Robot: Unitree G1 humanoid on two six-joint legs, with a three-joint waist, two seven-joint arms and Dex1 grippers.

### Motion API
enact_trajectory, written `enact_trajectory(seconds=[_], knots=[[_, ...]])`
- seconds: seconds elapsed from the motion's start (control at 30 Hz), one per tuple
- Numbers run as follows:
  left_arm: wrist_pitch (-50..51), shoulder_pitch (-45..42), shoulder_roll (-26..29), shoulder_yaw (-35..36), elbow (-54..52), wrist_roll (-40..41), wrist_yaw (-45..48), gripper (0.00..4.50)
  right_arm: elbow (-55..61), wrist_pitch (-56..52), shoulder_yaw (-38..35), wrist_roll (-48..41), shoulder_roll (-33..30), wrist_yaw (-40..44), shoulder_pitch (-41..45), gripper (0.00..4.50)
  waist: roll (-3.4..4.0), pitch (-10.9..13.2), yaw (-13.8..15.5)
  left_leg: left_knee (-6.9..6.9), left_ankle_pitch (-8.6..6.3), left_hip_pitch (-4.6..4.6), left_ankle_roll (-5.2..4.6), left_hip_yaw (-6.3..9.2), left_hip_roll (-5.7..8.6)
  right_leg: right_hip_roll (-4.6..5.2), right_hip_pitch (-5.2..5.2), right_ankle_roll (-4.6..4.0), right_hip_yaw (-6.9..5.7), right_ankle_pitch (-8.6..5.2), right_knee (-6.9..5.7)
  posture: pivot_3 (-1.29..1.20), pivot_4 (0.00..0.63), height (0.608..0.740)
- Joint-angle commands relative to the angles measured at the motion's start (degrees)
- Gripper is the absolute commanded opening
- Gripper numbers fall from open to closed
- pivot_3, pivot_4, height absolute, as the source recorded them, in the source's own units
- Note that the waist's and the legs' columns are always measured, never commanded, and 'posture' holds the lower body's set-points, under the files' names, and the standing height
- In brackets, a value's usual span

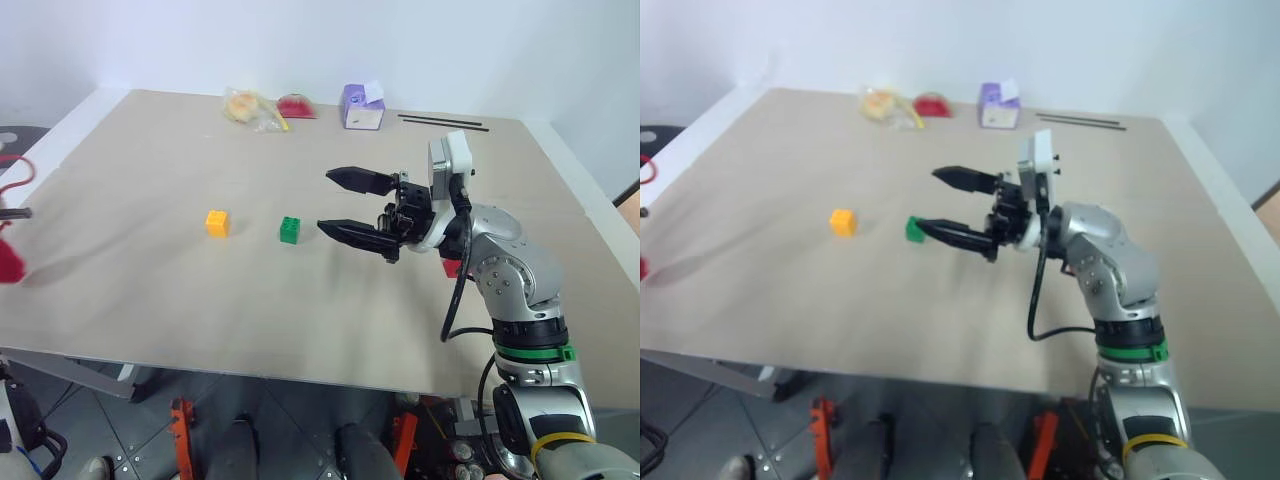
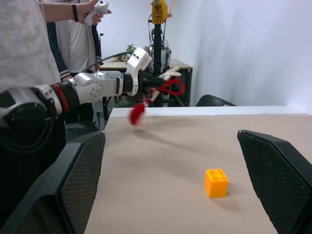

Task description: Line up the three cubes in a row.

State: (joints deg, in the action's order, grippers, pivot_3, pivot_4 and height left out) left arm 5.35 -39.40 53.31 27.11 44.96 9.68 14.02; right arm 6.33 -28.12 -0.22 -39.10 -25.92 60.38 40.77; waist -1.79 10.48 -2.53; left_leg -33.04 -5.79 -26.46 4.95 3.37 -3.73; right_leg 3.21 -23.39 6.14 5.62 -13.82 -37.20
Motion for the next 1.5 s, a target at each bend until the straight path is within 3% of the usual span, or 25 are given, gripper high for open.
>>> enact_trajectory(seconds=[0.03,0.1,0.53,0.7,0.77,0.87,0.97,1.1,1.23,1.33,1.5], knots=[[-3.5,-0.9,1.3,-1.7,2.7,-2.6,-2.0,0.05,2.2,0.2,-0.8,-0.6,-0.2,-0.1,-0.3,4.5,0.0,0.0,0.0,0.02,0.01,0.0,0.02,0.0,0.0,0.01,0.0,0.0,0.0,0.0,0.0,0.0,0.15,0.74],[-3.5,-0.5,0.5,-2.5,3.1,-2.9,-1.8,0.05,2.5,0.1,-0.7,-0.6,-0.3,-0.2,-0.5,4.5,0.0,0.0,0.1,0.06,0.05,0.01,0.08,0.0,0.0,0.01,0.0,-0.09,-0.04,-0.06,0.0,0.0,0.15,0.74],[-4.9,1.5,-0.9,-3.9,1.3,-3.8,-5.6,4.4,2.4,-0.3,-0.9,-0.5,-1.1,0.0,-0.8,4.5,-0.01,0.0,0.0,0.22,0.16,0.01,0.14,0.0,-0.05,0.01,-0.06,-0.11,-0.11,0.03,-0.01,0.0,0.15,0.74],[-5.3,2.4,-2.0,-3.3,-2.4,-2.6,-5.9,4.46,1.5,-0.2,-1.8,0.0,-2.4,-0.2,-1.4,4.5,-0.01,0.0,0.0,0.3,0.17,0.01,0.15,0.0,-0.05,0.01,-0.07,-0.07,-0.11,0.06,-0.01,0.0,0.15,0.74],[-7.1,2.9,-4.1,-2.4,-8.3,1.1,-1.5,4.46,-0.6,-0.3,-2.0,2.2,-5.0,-0.5,-1.7,4.5,-0.01,0.0,0.3,0.31,0.18,0.0,0.17,0.0,-0.04,0.01,-0.05,-0.11,-0.12,0.07,0.0,0.0,0.15,0.74],[-6.0,5.5,-8.6,-4.0,-21.8,9.2,10.1,4.46,-3.0,-4.0,-2.3,5.1,-9.8,-3.6,-1.2,4.5,-0.02,0.0,1.1,0.34,0.26,-0.04,0.3,-0.08,-0.04,0.08,-0.02,-0.5,-0.12,-0.03,0.02,0.0,0.15,0.74],[-2.4,10.5,-13.3,-8.6,-39.9,18.9,20.8,4.46,-2.2,-7.4,-3.5,12.3,-12.6,-15.8,-1.5,4.5,-0.01,0.0,1.2,0.4,0.28,-0.04,0.32,-0.12,-0.04,0.1,-0.07,-0.58,-0.08,0.02,0.02,0.0,0.15,0.74],[5.4,13.4,-16.2,-16.1,-50.7,23.4,27.5,4.46,3.0,-17.3,-8.8,16.1,-8.8,-34.9,-1.8,4.5,-0.01,0.0,1.0,0.44,0.33,-0.01,0.24,-0.1,-0.04,0.07,-0.06,-0.55,-0.08,-0.02,0.0,0.0,0.15,0.74],[10.4,14.3,-18.0,-23.5,-57.1,25.8,33.6,4.46,12.9,-31.3,-13.9,22.0,-0.6,-54.6,-2.7,4.5,0.03,0.0,-0.1,0.48,0.35,0.02,0.21,-0.08,-0.04,0.05,-0.06,-0.27,-0.01,0.06,-0.06,0.0,0.15,0.74],[12.4,13.4,-18.9,-27.8,-58.1,25.0,36.9,4.46,19.3,-36.4,-14.9,24.6,3.2,-60.5,-6.6,4.5,0.03,0.0,-0.1,0.49,0.37,0.0,0.16,-0.06,-0.03,0.04,-0.05,-0.26,0.0,0.03,-0.06,0.0,0.15,0.74],[14.5,11.4,-19.9,-31.6,-57.0,23.4,40.3,4.46,21.6,-36.5,-16.9,24.4,4.7,-59.8,-13.6,4.5,0.03,0.0,-0.1,0.45,0.42,0.0,0.06,-0.06,0.0,0.05,0.01,-0.46,0.03,-0.11,-0.05,0.0,0.15,0.74]])
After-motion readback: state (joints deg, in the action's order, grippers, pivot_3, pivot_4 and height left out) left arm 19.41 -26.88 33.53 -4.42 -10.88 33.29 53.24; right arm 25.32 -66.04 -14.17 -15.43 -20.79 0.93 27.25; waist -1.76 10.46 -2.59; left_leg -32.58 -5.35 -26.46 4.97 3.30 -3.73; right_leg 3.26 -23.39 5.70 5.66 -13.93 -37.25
